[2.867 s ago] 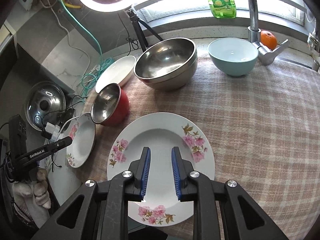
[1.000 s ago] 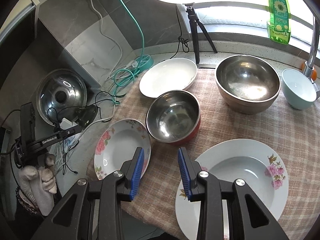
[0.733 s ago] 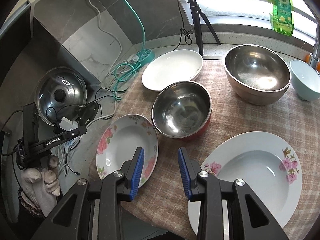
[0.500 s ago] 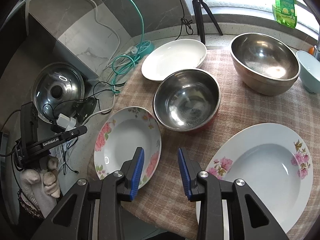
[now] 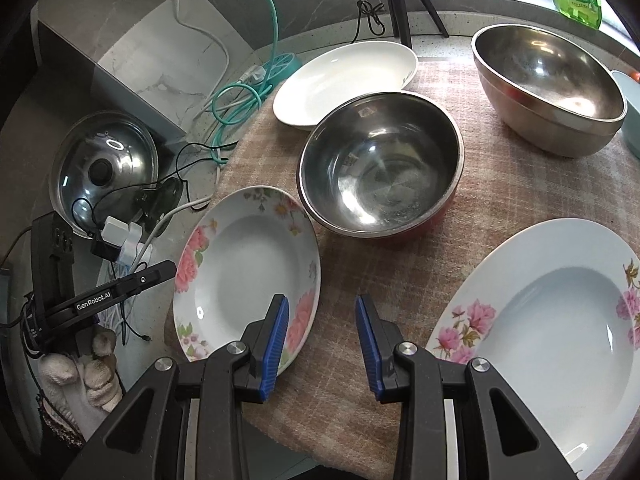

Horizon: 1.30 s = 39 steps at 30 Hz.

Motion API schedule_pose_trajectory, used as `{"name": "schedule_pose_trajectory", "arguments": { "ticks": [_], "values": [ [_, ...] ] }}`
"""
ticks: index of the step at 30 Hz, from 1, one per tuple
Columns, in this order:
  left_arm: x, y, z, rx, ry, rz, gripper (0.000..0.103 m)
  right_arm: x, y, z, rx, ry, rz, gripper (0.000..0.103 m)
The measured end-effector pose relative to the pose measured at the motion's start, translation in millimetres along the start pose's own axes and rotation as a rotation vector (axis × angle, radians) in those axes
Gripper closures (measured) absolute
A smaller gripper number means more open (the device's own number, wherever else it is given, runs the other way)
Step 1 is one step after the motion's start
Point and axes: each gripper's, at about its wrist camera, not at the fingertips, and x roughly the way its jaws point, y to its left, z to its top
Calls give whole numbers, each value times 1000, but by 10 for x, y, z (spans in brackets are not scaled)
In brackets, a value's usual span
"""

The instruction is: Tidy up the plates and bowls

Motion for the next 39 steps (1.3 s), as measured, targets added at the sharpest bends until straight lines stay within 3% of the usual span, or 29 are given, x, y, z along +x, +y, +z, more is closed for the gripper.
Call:
{"name": "schedule_pose_trajectory", "arguments": {
  "ticks": [13,17,39],
  "values": [
    [27,76,4,-28,8,-11,89,160,23,35,-15,35,-6,72],
    [32,88,13,-28,10,-10,89,209,33,58,-17,46,0,79],
    [129,128,-2,-31,39,-13,89,336,-45,79,30,71,22,86]
  ]
}}
